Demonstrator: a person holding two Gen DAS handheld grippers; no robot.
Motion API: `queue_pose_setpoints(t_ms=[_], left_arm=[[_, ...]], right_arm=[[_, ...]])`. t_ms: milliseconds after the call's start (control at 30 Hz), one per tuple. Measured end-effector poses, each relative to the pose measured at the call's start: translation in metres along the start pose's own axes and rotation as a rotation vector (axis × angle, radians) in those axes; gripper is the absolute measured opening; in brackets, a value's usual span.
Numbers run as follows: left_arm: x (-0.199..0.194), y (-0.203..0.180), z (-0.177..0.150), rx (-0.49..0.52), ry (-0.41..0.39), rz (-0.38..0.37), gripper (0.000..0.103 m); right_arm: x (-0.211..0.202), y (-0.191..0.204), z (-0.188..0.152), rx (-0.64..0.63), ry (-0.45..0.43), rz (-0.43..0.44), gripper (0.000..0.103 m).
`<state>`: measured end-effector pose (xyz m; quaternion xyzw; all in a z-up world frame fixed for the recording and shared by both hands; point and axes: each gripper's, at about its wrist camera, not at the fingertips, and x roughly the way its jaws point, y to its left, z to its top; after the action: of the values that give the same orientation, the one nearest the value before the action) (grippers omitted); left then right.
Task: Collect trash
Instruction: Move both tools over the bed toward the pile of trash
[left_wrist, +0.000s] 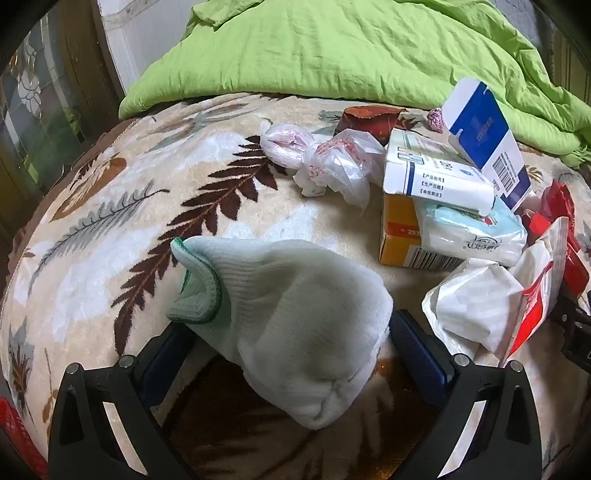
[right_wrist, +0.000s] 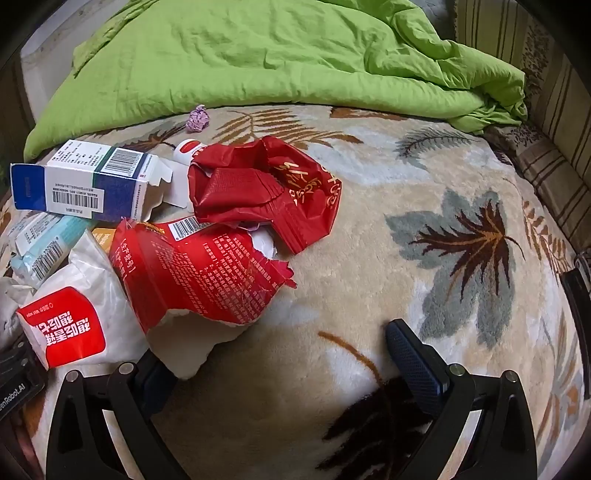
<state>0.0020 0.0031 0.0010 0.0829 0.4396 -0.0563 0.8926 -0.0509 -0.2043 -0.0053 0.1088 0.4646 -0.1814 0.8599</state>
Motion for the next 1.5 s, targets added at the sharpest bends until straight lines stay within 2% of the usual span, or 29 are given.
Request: queue_pose_setpoints(t_ms=[67,133,167,267,333,500,633,767,900,1167,1500], left_arm=[[-0.01,0.012,-0.005,-0.009,-0.028,-0.079,0.103],[-0.02,0.017,-0.009,-0.007,-0.038,-0.119,0.103],[-0.029,0.024,-0.016,-0.005,-0.051,-0.131,0.103],[-0.053,0.032,-0.034,0.02,-0.094,-0.123,0.103],[-0.074,0.039,-0.045,0.039,-0.146,-0.114,0.103],[-0.135,0.068,-0.071,0.046,-0.297,-0.121,0.103],[-0.168,0.09,-0.099,0.044,-0.356,-0.112,0.103],[-0.185,0.109,-0.108,-0.001,-0.376,-0.112,0.103],[-0.199,0.106,-0.12,0.021,-0.425,-0.095,0.103],[-0.183,0.103,-0.121,0.04,-0.36,-0.076,0.103],[-0.175,0.102,-0.12,0.046,-0.33,-0.077,0.103]], right_arm=[[-0.003,0.0,-0.001,0.016,0.014,0.009,0.103],[-0.014,0.0,-0.007,0.034,0.013,0.018,0.103],[-0.025,-0.008,-0.017,0.065,-0.018,0.018,0.103],[-0.053,-0.001,-0.028,0.044,-0.085,-0.011,0.102],[-0.089,0.002,-0.038,0.029,-0.203,-0.035,0.102],[-0.156,0.027,-0.063,-0.069,-0.412,-0.048,0.102],[-0.187,0.042,-0.096,-0.125,-0.487,-0.023,0.102],[-0.211,0.052,-0.129,-0.152,-0.554,-0.026,0.102],[-0.219,0.061,-0.144,-0.182,-0.553,0.0,0.102],[-0.203,0.051,-0.14,-0.135,-0.466,0.018,0.102],[-0.194,0.058,-0.139,-0.168,-0.414,0.053,0.102]])
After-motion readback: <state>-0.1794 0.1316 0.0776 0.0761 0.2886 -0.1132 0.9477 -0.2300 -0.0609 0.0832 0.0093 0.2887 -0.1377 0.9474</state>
